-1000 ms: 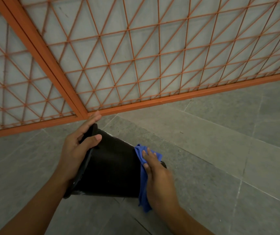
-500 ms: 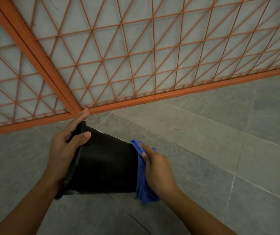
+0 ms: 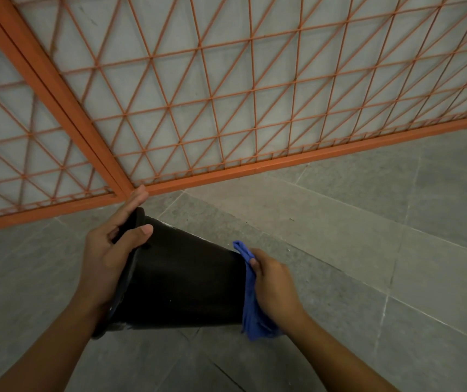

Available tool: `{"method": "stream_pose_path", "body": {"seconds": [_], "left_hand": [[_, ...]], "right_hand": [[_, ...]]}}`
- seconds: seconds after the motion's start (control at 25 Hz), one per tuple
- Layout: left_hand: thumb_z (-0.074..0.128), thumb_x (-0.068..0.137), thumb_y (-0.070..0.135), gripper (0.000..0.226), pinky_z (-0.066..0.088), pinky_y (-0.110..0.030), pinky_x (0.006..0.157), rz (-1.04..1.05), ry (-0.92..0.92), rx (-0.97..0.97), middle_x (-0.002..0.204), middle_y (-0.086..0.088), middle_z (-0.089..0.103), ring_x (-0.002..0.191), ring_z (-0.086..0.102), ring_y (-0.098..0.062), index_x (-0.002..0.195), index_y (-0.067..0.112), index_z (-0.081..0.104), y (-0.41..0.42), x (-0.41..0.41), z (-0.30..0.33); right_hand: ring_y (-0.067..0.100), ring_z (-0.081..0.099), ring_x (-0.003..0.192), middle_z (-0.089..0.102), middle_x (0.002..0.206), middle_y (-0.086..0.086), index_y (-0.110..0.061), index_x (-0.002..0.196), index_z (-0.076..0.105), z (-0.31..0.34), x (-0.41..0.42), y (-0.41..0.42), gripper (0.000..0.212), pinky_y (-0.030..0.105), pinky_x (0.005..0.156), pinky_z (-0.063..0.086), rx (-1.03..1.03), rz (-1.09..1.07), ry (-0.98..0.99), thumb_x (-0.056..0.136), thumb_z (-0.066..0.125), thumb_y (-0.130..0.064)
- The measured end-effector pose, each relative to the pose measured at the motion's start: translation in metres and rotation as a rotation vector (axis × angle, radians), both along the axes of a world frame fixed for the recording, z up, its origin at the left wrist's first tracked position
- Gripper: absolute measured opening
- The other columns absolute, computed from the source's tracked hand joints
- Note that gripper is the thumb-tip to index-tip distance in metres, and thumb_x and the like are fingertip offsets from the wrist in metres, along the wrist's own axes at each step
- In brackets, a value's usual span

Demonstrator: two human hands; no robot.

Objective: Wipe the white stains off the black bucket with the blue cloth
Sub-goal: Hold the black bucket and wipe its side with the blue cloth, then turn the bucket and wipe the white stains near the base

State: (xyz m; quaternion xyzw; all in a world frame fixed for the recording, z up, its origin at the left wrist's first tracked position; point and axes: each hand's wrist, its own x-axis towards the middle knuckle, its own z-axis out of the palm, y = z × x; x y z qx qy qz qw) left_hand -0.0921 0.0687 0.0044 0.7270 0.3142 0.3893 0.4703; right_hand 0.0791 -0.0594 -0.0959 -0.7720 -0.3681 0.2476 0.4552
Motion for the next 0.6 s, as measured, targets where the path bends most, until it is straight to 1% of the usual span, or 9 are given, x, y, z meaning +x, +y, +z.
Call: {"method": "stream_pose_path", "body": {"seconds": [0.08,0.16,0.2,0.24,0.32,0.4,0.44,0.52,0.6], "left_hand": [[0.059,0.064,0.041,0.054,0.035,-0.008,0.103,-0.022,0.002,0.001,0.127,0.031,0.055,0.13,0.045,0.005,0.117,0.041,0.062,0.001,0.0,0.001],[0.06,0.064,0.041,0.045,0.034,-0.021,0.11,-0.037,0.005,0.013,0.131,0.02,0.059,0.132,0.046,-0.003,0.108,0.047,0.067,-0.001,0.001,0.0],[0.06,0.065,0.041,0.042,0.033,-0.027,0.111,-0.03,0.007,0.014,0.132,0.015,0.06,0.132,0.048,-0.007,0.105,0.049,0.068,-0.001,0.003,0.001],[0.06,0.065,0.041,0.041,0.034,-0.03,0.111,-0.021,0.008,0.013,0.132,0.011,0.061,0.131,0.049,-0.011,0.103,0.051,0.068,-0.002,0.004,0.001],[0.06,0.065,0.041,0.04,0.036,-0.026,0.11,-0.021,0.013,0.026,0.129,0.016,0.061,0.13,0.049,-0.008,0.103,0.051,0.068,-0.002,0.005,0.002],[0.062,0.066,0.038,0.042,0.036,-0.024,0.109,-0.019,0.004,0.025,0.126,0.025,0.06,0.13,0.049,-0.005,0.107,0.045,0.067,0.001,0.002,0.001],[0.064,0.068,0.033,0.04,0.035,-0.027,0.11,-0.005,-0.007,0.016,0.123,0.027,0.06,0.129,0.05,-0.007,0.106,0.044,0.068,0.004,-0.001,0.0],[0.061,0.077,0.017,0.04,0.034,-0.033,0.112,0.012,-0.015,0.005,0.116,0.028,0.064,0.129,0.051,-0.013,0.1,0.048,0.071,0.012,-0.008,-0.004],[0.06,0.077,0.019,0.042,0.033,-0.026,0.112,-0.02,-0.008,0.013,0.119,0.029,0.063,0.131,0.049,-0.012,0.103,0.051,0.069,0.016,-0.013,-0.007]], "right_hand": [[0.018,0.054,0.112,0.058,0.119,0.002,-0.019,0.129,0.045,-0.003,-0.007,-0.016,0.034,0.02,0.085,0.038,-0.027,-0.013,0.018,0.097,0.035,-0.015],[0.008,0.039,0.124,0.046,0.129,-0.008,-0.02,0.135,0.039,0.003,-0.023,-0.025,0.039,0.019,0.098,0.031,0.08,0.028,0.011,0.096,0.035,-0.014],[0.004,0.036,0.122,0.043,0.127,-0.012,-0.02,0.135,0.039,0.005,-0.024,-0.021,0.039,0.016,0.099,0.028,0.112,0.061,-0.005,0.096,0.036,-0.014],[0.002,0.04,0.115,0.046,0.123,-0.012,-0.018,0.131,0.043,0.005,-0.017,-0.014,0.036,0.014,0.095,0.03,0.097,0.081,-0.013,0.096,0.036,-0.014],[0.009,0.055,0.095,0.062,0.107,-0.001,-0.012,0.115,0.056,-0.007,0.002,0.0,0.027,0.022,0.078,0.041,-0.018,0.021,-0.019,0.096,0.036,-0.014],[0.02,0.059,0.082,0.065,0.091,0.01,-0.005,0.097,0.058,-0.025,0.013,-0.001,0.025,0.029,0.069,0.04,-0.149,-0.064,0.03,0.097,0.035,-0.015],[0.02,0.059,0.082,0.064,0.09,0.011,-0.005,0.094,0.058,-0.035,0.012,-0.006,0.027,0.029,0.072,0.042,-0.197,-0.084,0.109,0.097,0.034,-0.016],[0.019,0.061,0.088,0.066,0.096,0.009,-0.009,0.097,0.06,-0.054,0.003,-0.015,0.03,0.037,0.087,0.048,-0.222,-0.092,0.321,0.097,0.033,-0.02],[0.019,0.063,0.094,0.067,0.101,0.008,-0.015,0.103,0.061,-0.057,0.002,-0.018,0.029,0.044,0.093,0.048,-0.173,-0.144,0.423,0.096,0.034,-0.023]]}}
